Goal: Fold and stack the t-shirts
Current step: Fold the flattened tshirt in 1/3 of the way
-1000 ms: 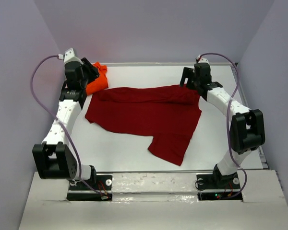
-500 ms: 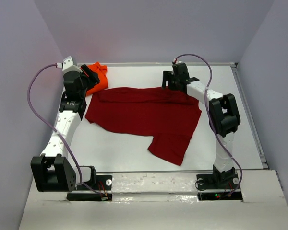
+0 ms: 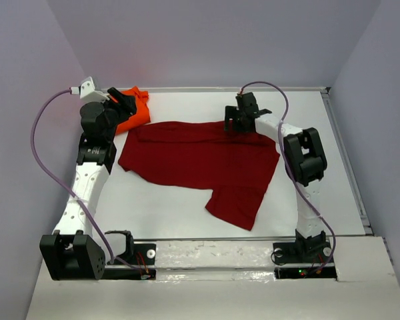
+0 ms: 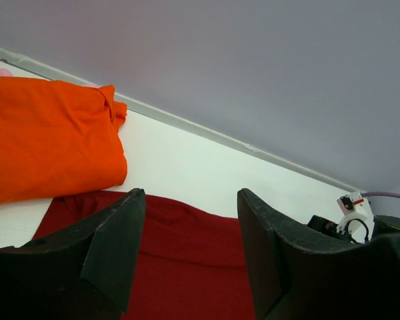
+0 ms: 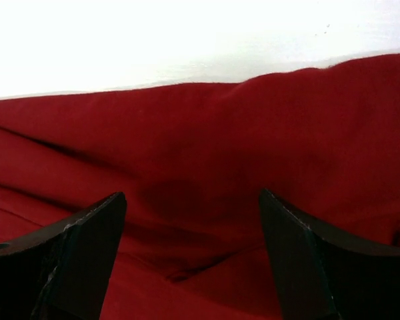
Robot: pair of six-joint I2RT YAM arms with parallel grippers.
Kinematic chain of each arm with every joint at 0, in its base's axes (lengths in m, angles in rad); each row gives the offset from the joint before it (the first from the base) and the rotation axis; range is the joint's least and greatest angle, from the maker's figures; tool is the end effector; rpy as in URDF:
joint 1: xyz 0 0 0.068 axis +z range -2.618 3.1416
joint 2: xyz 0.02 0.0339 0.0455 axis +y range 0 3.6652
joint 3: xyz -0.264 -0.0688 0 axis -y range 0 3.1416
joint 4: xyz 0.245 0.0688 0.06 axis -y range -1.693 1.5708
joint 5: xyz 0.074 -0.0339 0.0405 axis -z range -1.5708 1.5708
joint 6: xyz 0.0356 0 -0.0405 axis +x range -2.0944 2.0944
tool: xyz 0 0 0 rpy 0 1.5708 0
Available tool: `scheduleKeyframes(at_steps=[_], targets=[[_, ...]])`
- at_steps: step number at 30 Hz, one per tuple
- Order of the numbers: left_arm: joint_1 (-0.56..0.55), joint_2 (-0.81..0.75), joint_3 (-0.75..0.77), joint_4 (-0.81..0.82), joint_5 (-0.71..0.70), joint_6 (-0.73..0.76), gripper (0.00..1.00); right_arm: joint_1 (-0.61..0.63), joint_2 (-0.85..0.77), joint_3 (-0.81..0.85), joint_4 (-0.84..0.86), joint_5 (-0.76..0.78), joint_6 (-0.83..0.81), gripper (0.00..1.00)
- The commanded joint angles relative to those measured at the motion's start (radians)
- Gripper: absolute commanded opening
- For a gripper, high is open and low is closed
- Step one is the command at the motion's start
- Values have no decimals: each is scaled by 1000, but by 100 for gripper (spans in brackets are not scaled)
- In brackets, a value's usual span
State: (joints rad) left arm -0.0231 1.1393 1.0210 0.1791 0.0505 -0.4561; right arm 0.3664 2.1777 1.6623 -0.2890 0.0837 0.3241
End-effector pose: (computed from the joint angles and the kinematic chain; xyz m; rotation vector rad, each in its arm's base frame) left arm 0.2692 -0.0080 0.3906 -0.2875 1.4974 -0.4218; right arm 0.4578 0.1725 0.1829 -0.0102 2.3839 0.2313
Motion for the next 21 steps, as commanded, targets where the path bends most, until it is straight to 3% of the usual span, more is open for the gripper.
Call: scheduleKeyframes(at_steps=[1,21], targets=[[14,-24,5,46,38,-19,67,-38,59,80,-67,19,35,86],[46,-41,1,54,77,-27,67,-328,172,289,-216,-28,66,87]])
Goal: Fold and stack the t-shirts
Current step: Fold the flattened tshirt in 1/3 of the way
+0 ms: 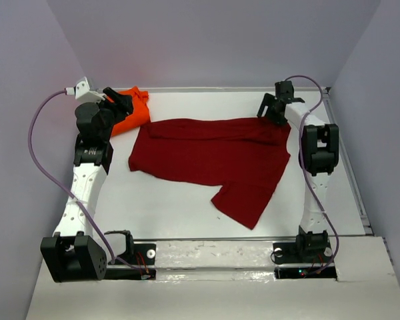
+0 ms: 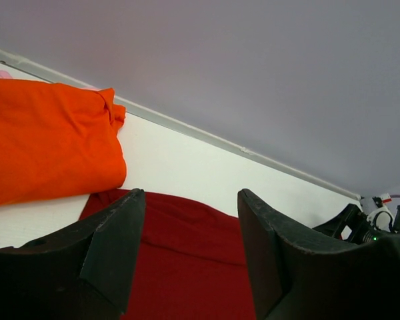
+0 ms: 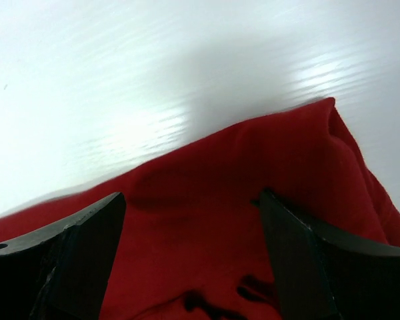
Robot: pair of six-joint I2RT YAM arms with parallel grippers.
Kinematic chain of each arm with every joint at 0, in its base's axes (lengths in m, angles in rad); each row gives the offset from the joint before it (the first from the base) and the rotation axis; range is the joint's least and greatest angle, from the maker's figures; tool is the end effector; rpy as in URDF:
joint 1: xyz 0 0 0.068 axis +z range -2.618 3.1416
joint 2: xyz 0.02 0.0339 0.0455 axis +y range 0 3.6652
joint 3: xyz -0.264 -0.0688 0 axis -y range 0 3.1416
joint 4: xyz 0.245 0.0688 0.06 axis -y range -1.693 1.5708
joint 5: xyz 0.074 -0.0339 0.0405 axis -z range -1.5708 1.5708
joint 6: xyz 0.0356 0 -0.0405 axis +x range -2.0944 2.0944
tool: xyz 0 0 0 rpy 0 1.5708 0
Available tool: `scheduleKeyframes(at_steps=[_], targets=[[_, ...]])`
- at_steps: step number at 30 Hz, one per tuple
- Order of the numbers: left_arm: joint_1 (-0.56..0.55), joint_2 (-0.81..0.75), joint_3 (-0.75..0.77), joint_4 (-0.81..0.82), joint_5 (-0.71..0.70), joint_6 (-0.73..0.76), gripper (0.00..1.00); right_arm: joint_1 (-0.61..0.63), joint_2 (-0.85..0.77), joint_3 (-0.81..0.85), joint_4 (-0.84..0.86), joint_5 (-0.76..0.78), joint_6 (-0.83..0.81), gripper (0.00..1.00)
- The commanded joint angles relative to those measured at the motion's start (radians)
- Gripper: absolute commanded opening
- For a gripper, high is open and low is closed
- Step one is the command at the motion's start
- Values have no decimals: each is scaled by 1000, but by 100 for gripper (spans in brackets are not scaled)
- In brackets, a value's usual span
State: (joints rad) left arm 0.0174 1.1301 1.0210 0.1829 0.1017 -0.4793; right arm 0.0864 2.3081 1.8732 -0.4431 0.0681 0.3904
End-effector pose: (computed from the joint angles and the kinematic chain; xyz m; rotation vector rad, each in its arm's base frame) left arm 0.2666 0.0010 0.3933 -0.2912 1.4854 -0.4474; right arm 0.5132 0.0420 0.1759 0.4007 2.4172 0.1277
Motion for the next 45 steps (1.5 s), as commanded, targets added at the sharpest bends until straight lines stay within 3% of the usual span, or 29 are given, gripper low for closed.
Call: scheduleKeyframes(at_steps=[1,17,22,26,31,37,40,45], targets=[[4,-30,2,50,27,-5,67,-63,53,93,-65,-16,-2,87],[6,-18,-1,58,61,-22,67,-166,252,503,-187,-122,-12,87],[6,-12,-4,59,62,-22,67,-220,255,540,-190,-136,-18,87],[6,-7,-6,61,70,-27,67,-240,226,506,-187,-154,-5,86],[6,-3,-9,64,62,-22,67,-205,149,468,-169,-301,7,83],[6,-4,-19,78,59,-27,67,-48,-4,365,-166,-268,-36,83],[9,-9,-21,75,50,-25,67,42,-125,162,-109,-289,-38,83],[9,-10,-22,73,47,-25,67,223,-237,20,-59,-264,-73,84]])
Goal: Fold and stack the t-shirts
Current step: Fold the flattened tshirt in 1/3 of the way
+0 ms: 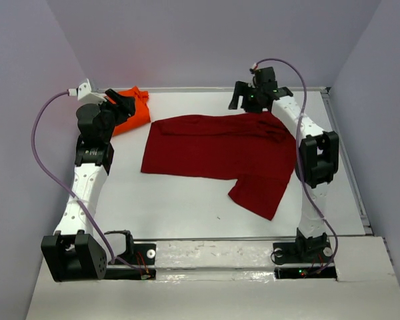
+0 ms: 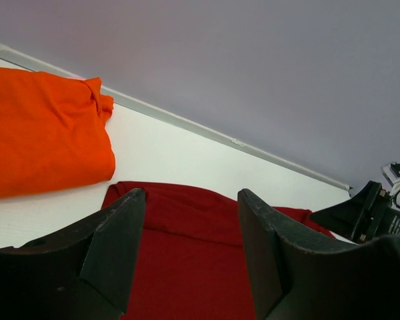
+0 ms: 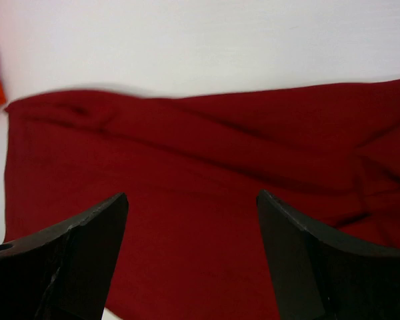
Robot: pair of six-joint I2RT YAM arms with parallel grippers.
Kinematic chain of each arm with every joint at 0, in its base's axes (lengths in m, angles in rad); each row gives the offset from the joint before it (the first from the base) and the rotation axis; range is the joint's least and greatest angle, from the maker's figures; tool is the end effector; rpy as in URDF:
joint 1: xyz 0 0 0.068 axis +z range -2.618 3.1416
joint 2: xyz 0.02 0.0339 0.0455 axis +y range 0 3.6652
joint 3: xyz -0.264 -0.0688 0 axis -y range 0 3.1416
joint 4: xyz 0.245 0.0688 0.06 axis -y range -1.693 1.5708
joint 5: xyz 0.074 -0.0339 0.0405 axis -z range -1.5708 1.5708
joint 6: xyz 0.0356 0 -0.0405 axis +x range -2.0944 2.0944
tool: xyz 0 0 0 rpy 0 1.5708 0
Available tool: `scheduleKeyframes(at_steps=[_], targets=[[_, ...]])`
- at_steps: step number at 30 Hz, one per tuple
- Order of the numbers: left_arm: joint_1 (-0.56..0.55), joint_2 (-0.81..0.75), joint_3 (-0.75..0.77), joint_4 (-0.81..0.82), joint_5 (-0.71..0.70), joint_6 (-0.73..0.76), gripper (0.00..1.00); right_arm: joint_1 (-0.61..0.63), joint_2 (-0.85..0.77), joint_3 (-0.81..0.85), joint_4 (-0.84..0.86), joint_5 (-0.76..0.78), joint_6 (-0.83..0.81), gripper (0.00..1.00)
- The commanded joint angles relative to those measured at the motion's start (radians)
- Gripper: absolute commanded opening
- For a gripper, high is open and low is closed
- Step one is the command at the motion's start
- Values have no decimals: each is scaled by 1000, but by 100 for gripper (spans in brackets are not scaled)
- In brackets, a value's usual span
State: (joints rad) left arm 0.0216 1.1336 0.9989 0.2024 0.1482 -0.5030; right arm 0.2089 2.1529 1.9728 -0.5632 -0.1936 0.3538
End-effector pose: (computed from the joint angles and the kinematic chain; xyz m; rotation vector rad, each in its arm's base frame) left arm 0.2681 0.0005 0.3866 -0.2774 1.4987 -0.4971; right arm 0.4849 0.1098 0.2754 0.0702 2.3506 0.5056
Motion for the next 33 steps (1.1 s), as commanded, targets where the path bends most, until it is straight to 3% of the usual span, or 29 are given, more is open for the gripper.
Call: scheduleKeyframes(at_steps=[1,5,10,14,22,27,33], targets=[[3,-15,0,54,2,-3,67,101,-84,-92,65,-9,-39,84],[6,-12,-5,57,4,-5,67,216,-73,-139,72,17,-45,84],[8,-9,-5,58,7,-6,67,228,-65,-225,103,12,-15,84],[8,-8,-8,63,13,-11,67,212,-67,-261,121,157,-36,86],[8,-6,-9,65,19,-11,67,99,7,-134,94,194,-45,86],[6,0,-9,68,27,-12,67,77,62,16,19,363,-104,86],[9,3,-9,71,36,-19,67,27,124,77,-9,319,-96,85]])
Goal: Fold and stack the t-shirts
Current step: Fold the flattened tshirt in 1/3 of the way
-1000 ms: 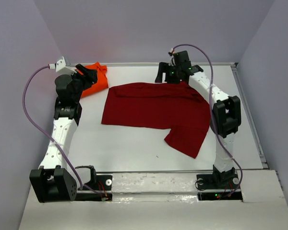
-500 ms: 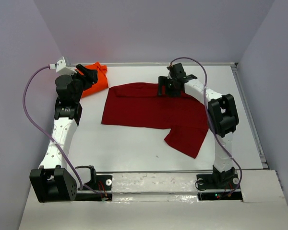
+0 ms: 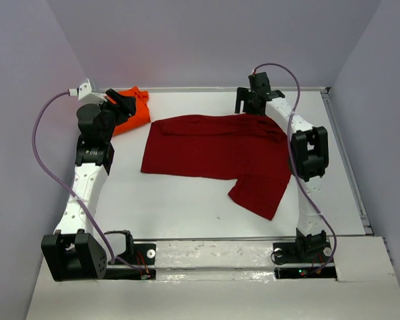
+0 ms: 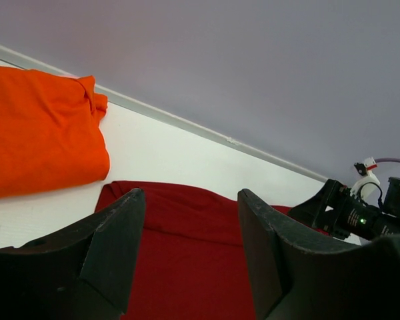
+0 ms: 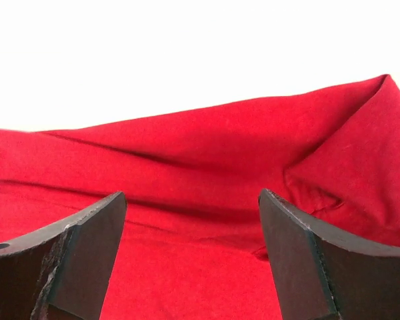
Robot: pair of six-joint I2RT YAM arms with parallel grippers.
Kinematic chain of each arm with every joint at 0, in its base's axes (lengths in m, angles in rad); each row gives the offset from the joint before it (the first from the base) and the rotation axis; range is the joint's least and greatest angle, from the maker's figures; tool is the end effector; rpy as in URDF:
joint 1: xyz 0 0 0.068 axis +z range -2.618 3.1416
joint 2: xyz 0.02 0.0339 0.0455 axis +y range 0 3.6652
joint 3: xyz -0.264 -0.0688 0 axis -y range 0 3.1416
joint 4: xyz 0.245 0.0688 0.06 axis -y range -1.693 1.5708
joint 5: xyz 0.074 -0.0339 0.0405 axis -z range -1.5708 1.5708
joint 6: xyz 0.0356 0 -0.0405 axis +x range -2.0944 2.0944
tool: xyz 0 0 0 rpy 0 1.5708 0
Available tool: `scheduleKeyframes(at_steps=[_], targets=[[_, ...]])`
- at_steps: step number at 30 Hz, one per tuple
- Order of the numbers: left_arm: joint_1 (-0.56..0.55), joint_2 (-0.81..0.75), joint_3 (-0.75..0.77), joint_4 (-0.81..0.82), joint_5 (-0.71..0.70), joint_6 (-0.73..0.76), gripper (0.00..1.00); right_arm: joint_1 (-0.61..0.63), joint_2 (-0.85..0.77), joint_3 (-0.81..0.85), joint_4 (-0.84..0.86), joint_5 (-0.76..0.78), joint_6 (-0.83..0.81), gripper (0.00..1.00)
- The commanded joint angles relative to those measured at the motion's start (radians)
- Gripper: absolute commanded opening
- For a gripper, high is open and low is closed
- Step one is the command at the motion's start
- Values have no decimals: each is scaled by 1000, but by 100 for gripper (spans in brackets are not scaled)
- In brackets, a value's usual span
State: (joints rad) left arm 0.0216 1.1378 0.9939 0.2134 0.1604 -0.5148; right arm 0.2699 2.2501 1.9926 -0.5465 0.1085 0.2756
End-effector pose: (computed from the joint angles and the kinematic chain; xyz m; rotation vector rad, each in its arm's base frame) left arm 0.2692 0.0001 0.3850 -0.2762 1.4988 -0.5157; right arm 0.4964 0.1333 0.2357 0.0587 2.3721 0.1337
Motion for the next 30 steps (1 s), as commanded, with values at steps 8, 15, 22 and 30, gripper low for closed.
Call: scheduleKeyframes(at_steps=[8,15,22,30], targets=[[14,-1,-6,64,33,-13,67,-43,101,75,-20,-39,16,85],[14,-3,-8,64,31,-11,67,-72,154,107,-29,-66,25,85],[14,0,-11,70,39,-16,67,-81,132,92,-30,17,1,85],[14,0,-12,70,41,-14,67,-90,131,95,-50,128,-19,86]])
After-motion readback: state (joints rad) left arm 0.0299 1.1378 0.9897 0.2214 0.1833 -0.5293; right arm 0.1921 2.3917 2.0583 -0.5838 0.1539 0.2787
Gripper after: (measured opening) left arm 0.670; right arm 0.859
